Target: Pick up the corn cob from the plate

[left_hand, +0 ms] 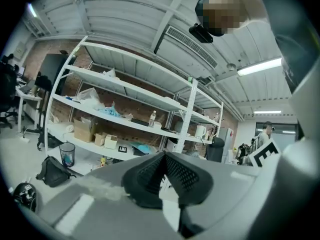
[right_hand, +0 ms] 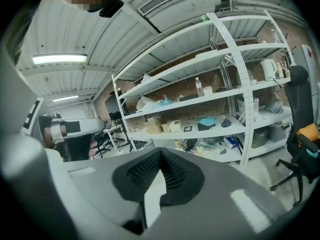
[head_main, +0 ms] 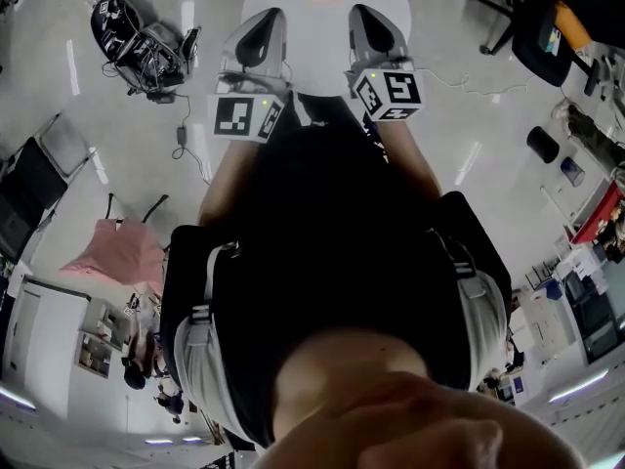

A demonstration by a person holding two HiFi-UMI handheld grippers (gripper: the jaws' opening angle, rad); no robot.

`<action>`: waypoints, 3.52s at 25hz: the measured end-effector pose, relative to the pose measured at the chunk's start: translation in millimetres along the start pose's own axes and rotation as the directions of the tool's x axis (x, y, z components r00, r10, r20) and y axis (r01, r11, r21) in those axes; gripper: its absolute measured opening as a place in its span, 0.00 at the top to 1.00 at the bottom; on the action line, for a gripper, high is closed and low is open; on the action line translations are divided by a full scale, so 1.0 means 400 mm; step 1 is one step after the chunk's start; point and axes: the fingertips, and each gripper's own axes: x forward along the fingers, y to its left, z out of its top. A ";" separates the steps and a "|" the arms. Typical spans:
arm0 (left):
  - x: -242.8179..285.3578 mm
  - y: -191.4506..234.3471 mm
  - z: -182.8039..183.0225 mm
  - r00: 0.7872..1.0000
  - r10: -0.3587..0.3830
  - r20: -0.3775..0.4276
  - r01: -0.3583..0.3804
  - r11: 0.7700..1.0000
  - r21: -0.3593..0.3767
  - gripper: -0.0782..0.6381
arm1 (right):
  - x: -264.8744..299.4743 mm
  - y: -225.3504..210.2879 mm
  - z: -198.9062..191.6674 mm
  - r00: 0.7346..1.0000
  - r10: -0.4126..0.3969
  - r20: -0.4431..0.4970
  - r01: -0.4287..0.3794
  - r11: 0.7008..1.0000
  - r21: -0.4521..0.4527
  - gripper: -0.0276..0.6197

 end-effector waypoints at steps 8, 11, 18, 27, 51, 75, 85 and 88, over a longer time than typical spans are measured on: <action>0.064 0.070 -0.041 0.999 -0.009 -0.037 0.008 1.000 -0.027 0.89 | 0.081 -0.021 -0.062 0.996 -0.016 -0.084 0.017 1.000 0.015 0.95; 0.087 0.085 -0.063 0.998 -0.012 -0.060 0.009 0.999 -0.039 0.89 | 0.108 -0.037 -0.086 0.993 -0.020 -0.116 0.022 0.999 0.023 0.95; 0.125 0.114 -0.114 0.996 -0.010 -0.089 0.004 0.997 -0.074 0.89 | 0.165 -0.067 -0.155 0.983 -0.021 -0.184 0.026 0.999 0.025 0.95; 0.157 0.146 -0.160 0.994 -0.003 -0.110 -0.010 0.993 -0.120 0.89 | 0.233 -0.078 -0.229 0.971 -0.008 -0.241 0.019 0.999 0.044 0.95; 0.202 0.225 -0.281 0.987 0.009 -0.163 -0.046 0.975 -0.219 0.89 | 0.385 -0.143 -0.432 0.919 0.007 -0.394 0.011 0.999 0.043 0.95; 0.224 0.270 -0.367 0.985 0.012 -0.172 -0.062 0.956 -0.287 0.89 | 0.460 -0.159 -0.566 0.834 0.055 -0.549 -0.149 0.981 -0.128 0.59; 0.227 0.280 -0.380 0.985 0.000 -0.170 -0.054 0.948 -0.315 0.89 | 0.499 -0.158 -0.591 0.803 0.070 -0.591 -0.243 0.945 -0.218 0.51; 0.230 0.281 -0.381 0.986 -0.008 -0.165 -0.045 0.948 -0.316 0.89 | 0.509 -0.154 -0.602 0.786 0.086 -0.612 -0.281 0.932 -0.230 0.51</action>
